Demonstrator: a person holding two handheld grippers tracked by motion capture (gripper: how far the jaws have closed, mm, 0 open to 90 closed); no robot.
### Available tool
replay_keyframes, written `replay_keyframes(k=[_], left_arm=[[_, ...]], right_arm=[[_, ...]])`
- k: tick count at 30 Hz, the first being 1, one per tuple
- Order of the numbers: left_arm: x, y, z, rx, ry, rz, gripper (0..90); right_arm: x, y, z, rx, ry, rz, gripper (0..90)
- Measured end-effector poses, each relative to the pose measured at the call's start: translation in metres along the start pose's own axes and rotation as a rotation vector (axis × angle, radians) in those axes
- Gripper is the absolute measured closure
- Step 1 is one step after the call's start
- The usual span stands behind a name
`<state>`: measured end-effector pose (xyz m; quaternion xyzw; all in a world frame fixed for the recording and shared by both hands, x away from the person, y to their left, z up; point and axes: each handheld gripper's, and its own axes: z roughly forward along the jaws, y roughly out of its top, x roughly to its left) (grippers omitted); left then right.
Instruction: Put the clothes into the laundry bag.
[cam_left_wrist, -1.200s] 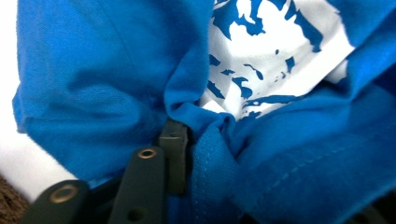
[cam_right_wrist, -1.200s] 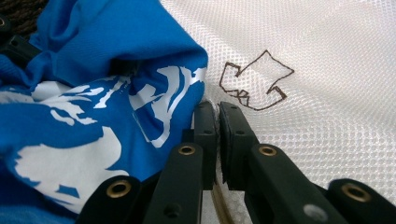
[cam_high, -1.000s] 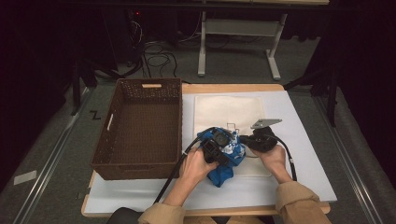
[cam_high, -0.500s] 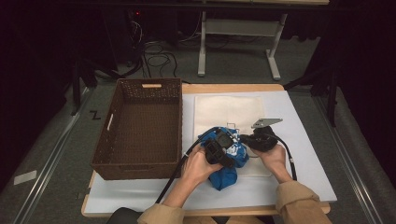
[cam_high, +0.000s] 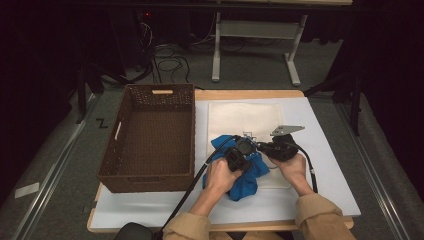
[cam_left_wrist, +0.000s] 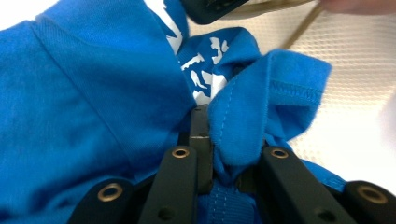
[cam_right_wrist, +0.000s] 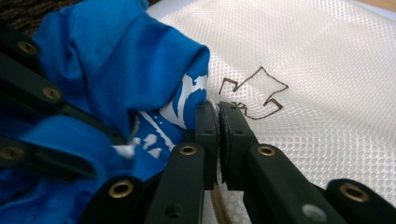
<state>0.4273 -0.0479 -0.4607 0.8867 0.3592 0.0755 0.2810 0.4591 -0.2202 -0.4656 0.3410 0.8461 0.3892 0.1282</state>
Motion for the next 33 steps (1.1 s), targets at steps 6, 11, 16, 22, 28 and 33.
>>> replay_keyframes(k=[6,11,16,22,28,33], left_arm=[[0.005,0.006,0.003,-0.019,0.071,-0.047,82.4],[0.007,0.012,0.003,-0.038,0.143,-0.069,82.4],[0.008,0.017,0.002,-0.055,0.184,-0.084,81.9],[0.006,0.016,0.028,0.034,0.225,-0.065,75.2],[0.004,0.013,0.016,0.022,0.150,-0.067,59.6],[0.001,0.009,0.001,0.006,0.111,-0.059,47.7]], right_arm=[[0.006,0.005,-0.004,-0.029,0.001,-0.040,88.1],[0.007,0.006,-0.006,-0.042,0.002,-0.035,88.1],[0.008,0.008,-0.010,-0.066,0.007,-0.036,88.1],[0.008,0.006,-0.005,-0.036,0.004,-0.044,88.1],[0.004,0.004,-0.004,-0.028,0.009,-0.014,88.1],[0.002,0.003,-0.004,-0.028,0.003,-0.022,88.0]])
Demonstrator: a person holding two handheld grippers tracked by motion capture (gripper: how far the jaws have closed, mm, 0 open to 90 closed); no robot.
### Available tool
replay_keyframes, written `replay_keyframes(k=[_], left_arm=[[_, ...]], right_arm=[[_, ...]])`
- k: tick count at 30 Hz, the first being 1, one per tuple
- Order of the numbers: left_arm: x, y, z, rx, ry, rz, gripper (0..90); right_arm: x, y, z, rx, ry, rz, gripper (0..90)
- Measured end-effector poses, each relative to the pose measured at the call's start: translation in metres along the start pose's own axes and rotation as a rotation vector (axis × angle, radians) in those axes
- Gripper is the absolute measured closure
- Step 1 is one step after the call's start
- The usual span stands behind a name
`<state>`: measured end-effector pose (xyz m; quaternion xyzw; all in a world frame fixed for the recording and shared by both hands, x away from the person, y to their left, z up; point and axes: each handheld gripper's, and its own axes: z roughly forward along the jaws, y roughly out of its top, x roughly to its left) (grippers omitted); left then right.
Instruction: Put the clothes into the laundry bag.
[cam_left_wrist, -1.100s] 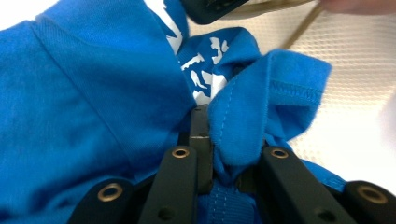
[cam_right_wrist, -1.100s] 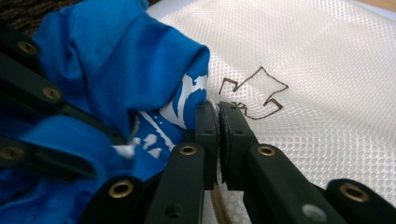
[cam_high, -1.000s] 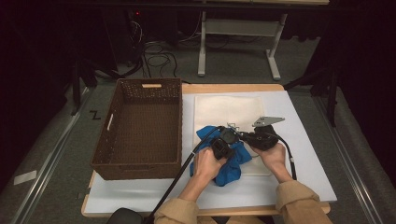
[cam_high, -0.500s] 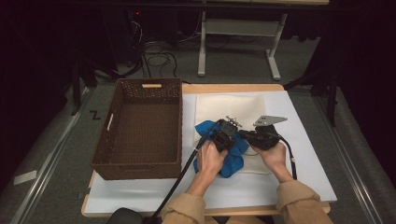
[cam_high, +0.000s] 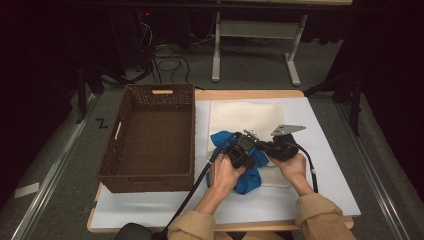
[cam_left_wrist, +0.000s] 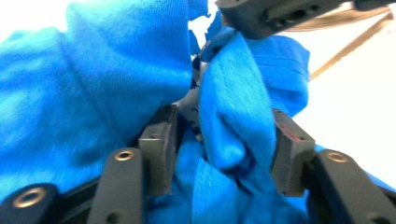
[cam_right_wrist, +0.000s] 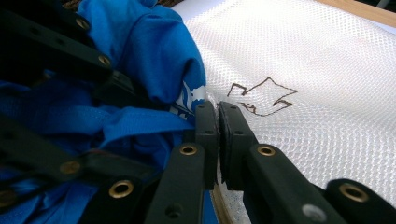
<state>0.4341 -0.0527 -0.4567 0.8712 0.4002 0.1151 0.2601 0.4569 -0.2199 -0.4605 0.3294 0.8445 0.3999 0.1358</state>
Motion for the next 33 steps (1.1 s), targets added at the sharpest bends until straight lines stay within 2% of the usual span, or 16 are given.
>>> replay_keyframes(k=[2,6,10,14,17,20,23,25,27,31,33], left_arm=[[0.001,-0.001,-0.007,-0.011,-0.013,-0.004,45.4],[0.008,-0.003,-0.026,-0.044,-0.011,-0.012,42.6],[0.018,-0.006,-0.040,-0.071,0.026,-0.037,40.5],[0.031,-0.007,-0.048,-0.103,0.063,-0.084,39.4],[0.038,-0.006,-0.044,-0.117,0.065,-0.104,38.7],[0.041,-0.004,-0.029,-0.079,0.061,-0.113,37.1],[0.041,-0.002,-0.019,-0.066,0.059,-0.117,37.0],[0.040,-0.001,-0.015,-0.072,0.080,-0.104,42.2],[0.041,-0.001,-0.013,-0.082,0.063,-0.110,52.9],[0.038,-0.003,-0.017,-0.086,0.057,-0.064,73.5],[0.036,-0.005,-0.022,-0.099,0.045,-0.048,79.4]], right_arm=[[0.000,0.000,0.000,0.000,0.002,0.006,88.0],[-0.002,-0.001,0.000,0.001,0.001,0.018,87.9],[-0.001,-0.001,0.001,0.004,-0.002,0.018,87.9],[-0.001,-0.001,0.001,0.005,-0.002,0.016,87.8],[-0.001,-0.001,0.001,0.004,-0.002,0.015,87.8],[-0.001,-0.001,0.001,0.002,0.000,0.016,87.9],[-0.001,-0.001,0.001,0.002,0.003,0.020,87.9],[-0.001,-0.001,0.001,0.008,0.006,0.020,87.9],[-0.002,-0.001,0.001,0.005,0.004,0.017,87.9],[-0.001,-0.001,0.001,0.010,0.002,0.018,87.9],[-0.002,-0.001,0.001,0.003,0.005,0.026,87.9]])
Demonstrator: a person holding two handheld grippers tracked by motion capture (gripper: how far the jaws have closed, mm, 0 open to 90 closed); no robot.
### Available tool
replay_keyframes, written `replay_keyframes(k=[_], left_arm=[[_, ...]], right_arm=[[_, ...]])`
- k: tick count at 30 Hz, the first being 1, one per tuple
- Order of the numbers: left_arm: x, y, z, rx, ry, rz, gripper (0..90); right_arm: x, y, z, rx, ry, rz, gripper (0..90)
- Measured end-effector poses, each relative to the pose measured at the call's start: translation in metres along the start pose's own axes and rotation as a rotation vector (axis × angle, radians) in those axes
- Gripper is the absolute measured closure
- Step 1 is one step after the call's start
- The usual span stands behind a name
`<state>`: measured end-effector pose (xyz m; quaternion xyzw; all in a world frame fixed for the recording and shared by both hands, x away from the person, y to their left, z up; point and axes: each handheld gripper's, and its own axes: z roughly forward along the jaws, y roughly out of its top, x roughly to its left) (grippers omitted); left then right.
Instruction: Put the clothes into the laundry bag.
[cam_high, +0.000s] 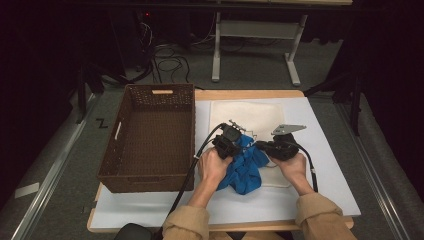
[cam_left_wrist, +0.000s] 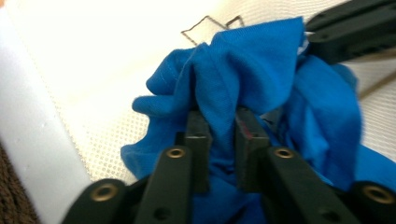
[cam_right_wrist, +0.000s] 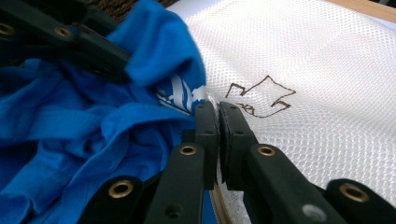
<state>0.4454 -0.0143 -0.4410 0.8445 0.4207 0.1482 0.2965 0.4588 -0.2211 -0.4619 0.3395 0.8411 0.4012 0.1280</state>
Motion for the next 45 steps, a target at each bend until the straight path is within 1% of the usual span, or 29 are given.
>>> replay_keyframes(k=[2,5,8,9,12,14,15,17,18,20,21,22,25,27,29,31,33,35,37,39,42,45], left_arm=[[-0.002,-0.001,-0.005,-0.005,-0.015,0.014,81.4],[-0.006,-0.003,-0.012,-0.007,-0.044,0.046,82.4],[-0.013,-0.006,-0.014,0.002,-0.072,0.072,82.8],[-0.015,-0.006,-0.013,0.007,-0.086,0.075,82.9],[-0.022,-0.007,-0.010,0.023,-0.135,0.070,82.9],[-0.030,-0.006,-0.003,0.047,-0.142,0.092,82.8],[-0.033,-0.006,0.001,0.055,-0.140,0.095,82.8],[-0.036,-0.006,0.009,0.068,-0.153,0.087,82.8],[-0.037,-0.005,0.012,0.076,-0.154,0.085,82.8],[-0.037,-0.004,0.018,0.086,-0.142,0.076,82.7],[-0.037,-0.004,0.020,0.087,-0.129,0.073,82.6],[-0.037,-0.003,0.023,0.086,-0.104,0.069,82.2],[-0.034,-0.001,0.030,0.099,-0.050,0.066,81.4],[-0.031,-0.001,0.033,0.098,-0.042,0.040,80.4],[-0.028,-0.001,0.034,0.099,-0.033,0.034,78.5],[-0.028,0.000,0.033,0.095,-0.024,0.027,74.7],[-0.027,0.000,0.030,0.090,-0.031,0.019,69.5],[-0.027,0.001,0.027,0.085,-0.043,0.019,65.8],[-0.029,0.000,0.022,0.077,-0.053,0.030,61.1],[-0.031,0.000,0.016,0.072,-0.054,0.046,56.5],[-0.031,-0.002,0.004,0.059,-0.063,0.066,53.1],[-0.029,-0.004,-0.004,0.049,-0.072,0.063,52.3]], right_arm=[[0.000,0.000,0.000,0.005,-0.001,0.006,87.9],[-0.001,0.000,0.000,-0.001,0.000,0.004,87.9],[-0.001,0.000,0.000,0.004,-0.002,0.009,87.9],[-0.001,0.000,0.000,0.003,-0.004,0.005,87.9],[-0.001,0.001,-0.001,-0.019,-0.002,-0.006,87.9],[0.000,0.001,-0.002,-0.022,-0.004,-0.008,87.9],[0.000,0.001,-0.002,-0.025,-0.004,-0.009,87.9],[0.000,0.001,-0.003,-0.033,-0.005,-0.008,87.9],[0.000,0.001,-0.004,-0.034,-0.004,-0.004,87.9],[0.001,0.002,-0.004,-0.037,-0.002,-0.004,87.9],[0.001,0.002,-0.004,-0.039,0.000,-0.004,87.9],[0.001,0.002,-0.004,-0.039,0.002,-0.007,87.9],[0.002,0.002,-0.003,-0.036,0.008,-0.011,87.9],[0.002,0.002,-0.003,-0.032,0.009,-0.012,87.9],[0.003,0.002,-0.003,-0.023,0.008,-0.009,87.9],[0.003,0.002,-0.002,-0.024,0.010,-0.012,87.9],[0.003,0.002,-0.001,-0.026,0.013,-0.018,87.9],[0.003,0.002,-0.002,-0.025,0.011,-0.011,87.9],[0.002,0.002,-0.003,-0.030,0.012,-0.011,87.9],[0.002,0.002,-0.003,-0.034,0.012,-0.013,87.8],[0.002,0.002,-0.003,-0.033,0.011,-0.016,87.8],[0.001,0.002,-0.003,-0.033,0.012,-0.018,87.9]])
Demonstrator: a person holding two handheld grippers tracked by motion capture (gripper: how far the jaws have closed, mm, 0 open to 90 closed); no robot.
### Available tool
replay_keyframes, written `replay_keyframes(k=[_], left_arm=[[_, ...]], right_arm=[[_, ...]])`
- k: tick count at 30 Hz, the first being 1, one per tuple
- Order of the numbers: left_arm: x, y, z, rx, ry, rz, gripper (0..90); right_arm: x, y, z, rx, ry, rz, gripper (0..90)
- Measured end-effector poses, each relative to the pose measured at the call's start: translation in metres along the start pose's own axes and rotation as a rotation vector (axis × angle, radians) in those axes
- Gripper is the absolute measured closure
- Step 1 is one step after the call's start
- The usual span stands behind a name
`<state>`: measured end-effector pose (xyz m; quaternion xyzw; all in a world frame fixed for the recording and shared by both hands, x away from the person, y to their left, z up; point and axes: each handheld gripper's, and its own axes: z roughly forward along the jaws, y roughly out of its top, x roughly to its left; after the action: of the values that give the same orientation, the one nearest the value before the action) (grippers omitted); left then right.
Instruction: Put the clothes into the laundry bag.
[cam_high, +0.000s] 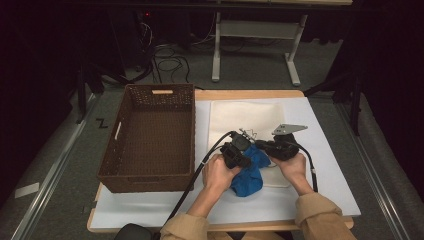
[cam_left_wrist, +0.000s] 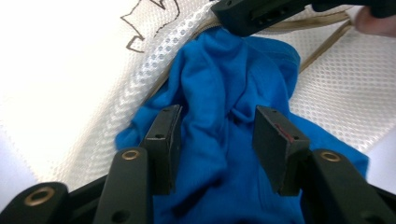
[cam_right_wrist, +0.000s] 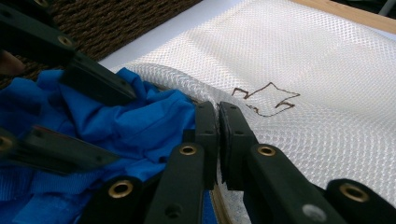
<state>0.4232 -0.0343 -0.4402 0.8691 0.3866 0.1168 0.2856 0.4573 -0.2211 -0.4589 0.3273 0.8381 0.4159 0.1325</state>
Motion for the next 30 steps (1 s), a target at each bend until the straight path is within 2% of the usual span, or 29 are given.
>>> replay_keyframes(k=[5,7,10,12,16,18,20,22,23,26,30], left_arm=[[0.005,-0.002,0.001,0.024,-0.014,-0.010,57.5],[0.006,-0.001,0.006,0.038,-0.026,-0.030,62.3],[0.007,0.002,0.015,0.060,-0.032,-0.039,72.0],[0.007,0.004,0.019,0.063,-0.044,-0.062,78.7],[0.010,0.012,0.018,0.055,-0.022,-0.075,83.8],[0.012,0.016,0.011,0.016,-0.009,-0.097,84.4],[0.012,0.020,0.009,-0.002,0.020,-0.099,84.5],[0.013,0.020,0.014,0.000,0.045,-0.094,84.2],[0.013,0.018,0.020,0.020,0.048,-0.089,83.6],[0.012,0.013,0.031,0.045,0.039,-0.067,76.1],[0.014,0.010,0.022,0.018,-0.029,-0.088,61.2]], right_arm=[[0.002,0.000,0.000,0.004,-0.002,0.007,87.8],[0.002,0.001,-0.001,0.002,-0.001,0.008,87.8],[0.002,0.001,-0.002,-0.004,0.002,0.006,87.9],[0.001,0.001,-0.003,-0.013,0.002,0.005,87.9],[0.000,0.002,-0.007,-0.025,0.010,0.016,87.9],[0.003,0.004,-0.009,-0.036,0.015,0.010,87.9],[0.006,0.006,-0.010,-0.045,0.022,-0.002,87.9],[0.007,0.007,-0.010,-0.044,0.023,-0.010,87.9],[0.007,0.007,-0.009,-0.041,0.023,-0.009,87.9],[0.007,0.006,-0.007,-0.023,0.023,-0.011,87.9],[0.005,0.005,-0.007,-0.018,0.028,-0.001,87.9]])
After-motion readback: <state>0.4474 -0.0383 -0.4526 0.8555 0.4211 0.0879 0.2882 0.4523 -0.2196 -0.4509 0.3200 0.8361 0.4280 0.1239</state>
